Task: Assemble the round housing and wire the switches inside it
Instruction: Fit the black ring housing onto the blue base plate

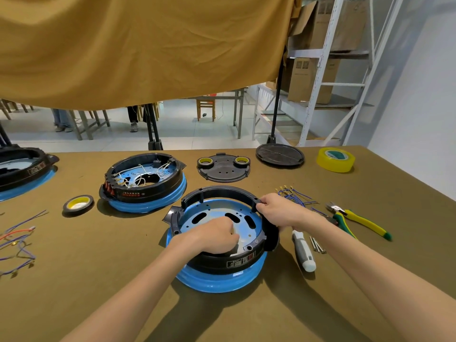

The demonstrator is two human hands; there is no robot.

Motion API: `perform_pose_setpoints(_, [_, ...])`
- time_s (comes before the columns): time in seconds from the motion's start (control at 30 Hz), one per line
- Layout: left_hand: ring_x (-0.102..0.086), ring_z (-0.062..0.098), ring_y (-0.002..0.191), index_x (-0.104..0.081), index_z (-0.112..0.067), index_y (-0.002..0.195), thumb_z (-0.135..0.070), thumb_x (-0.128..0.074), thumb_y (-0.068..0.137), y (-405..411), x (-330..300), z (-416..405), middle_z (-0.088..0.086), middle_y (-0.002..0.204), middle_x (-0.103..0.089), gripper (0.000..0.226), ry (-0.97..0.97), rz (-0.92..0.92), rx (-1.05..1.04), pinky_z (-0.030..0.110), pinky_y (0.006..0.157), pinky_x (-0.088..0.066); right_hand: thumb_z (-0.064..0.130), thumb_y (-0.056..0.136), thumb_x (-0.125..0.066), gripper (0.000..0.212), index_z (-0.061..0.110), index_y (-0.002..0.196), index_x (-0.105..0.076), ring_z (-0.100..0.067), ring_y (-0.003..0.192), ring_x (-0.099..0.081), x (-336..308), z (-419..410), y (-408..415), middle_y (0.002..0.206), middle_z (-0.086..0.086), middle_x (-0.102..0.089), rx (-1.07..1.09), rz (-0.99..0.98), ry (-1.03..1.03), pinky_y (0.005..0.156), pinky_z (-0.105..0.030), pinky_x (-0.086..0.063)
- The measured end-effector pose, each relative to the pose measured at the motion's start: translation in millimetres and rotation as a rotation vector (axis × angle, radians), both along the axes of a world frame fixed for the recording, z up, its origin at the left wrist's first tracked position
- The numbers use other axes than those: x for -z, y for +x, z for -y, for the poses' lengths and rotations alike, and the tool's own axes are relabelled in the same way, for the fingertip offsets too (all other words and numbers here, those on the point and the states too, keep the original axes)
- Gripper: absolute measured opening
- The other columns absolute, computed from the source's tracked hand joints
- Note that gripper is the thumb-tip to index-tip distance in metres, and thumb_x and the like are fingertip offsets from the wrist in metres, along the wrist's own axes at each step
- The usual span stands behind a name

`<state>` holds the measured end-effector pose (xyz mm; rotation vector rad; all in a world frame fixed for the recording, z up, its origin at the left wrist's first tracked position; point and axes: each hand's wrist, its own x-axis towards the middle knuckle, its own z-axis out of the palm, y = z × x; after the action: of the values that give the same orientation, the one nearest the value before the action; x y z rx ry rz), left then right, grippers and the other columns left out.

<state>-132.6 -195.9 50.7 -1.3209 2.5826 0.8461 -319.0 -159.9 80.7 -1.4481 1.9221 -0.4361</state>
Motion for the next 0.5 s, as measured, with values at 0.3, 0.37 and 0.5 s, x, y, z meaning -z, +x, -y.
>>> perform_pose_setpoints(0.3, [-0.044,0.024,0.071,-0.049,-0.012,0.08,-0.035,-0.047,0.105,0.5,-4.1,-4.5,0.007,0.076,-0.042,0.034,-0.014,0.014,0.015,0.036,0.069,-0.036,0.028,0.11,-0.038,0.035,0.004,0.12,-0.061,-0.034,0.103,-0.07,4.6,-3.0,3.1,0.11,-0.023,-0.069,0.007,-0.012,-0.019,0.092,-0.05,-0.058])
perform_pose_setpoints(0.37, [-0.043,0.026,0.07,-0.049,-0.011,0.081,-0.035,-0.047,0.105,-0.3,-5.1,-5.0,0.008,0.077,-0.042,0.034,-0.022,0.016,0.02,0.035,0.067,-0.035,0.026,0.11,-0.037,0.037,-0.001,0.12,-0.06,-0.03,0.093,-0.066,4.2,-2.2,3.2,0.099,-0.02,-0.065,0.001,-0.006,-0.028,0.078,-0.043,-0.053])
perform_pose_setpoints(0.5, [-0.044,0.026,0.071,-0.05,-0.011,0.081,-0.037,-0.049,0.104,-0.2,-4.4,-5.4,0.009,0.077,-0.043,0.035,-0.028,0.013,0.024,0.036,0.067,-0.036,0.025,0.109,-0.037,0.037,-0.002,0.119,-0.059,-0.038,0.101,-0.067,3.5,-1.3,2.7,0.104,-0.022,-0.066,0.0,0.011,-0.032,0.077,-0.043,-0.05])
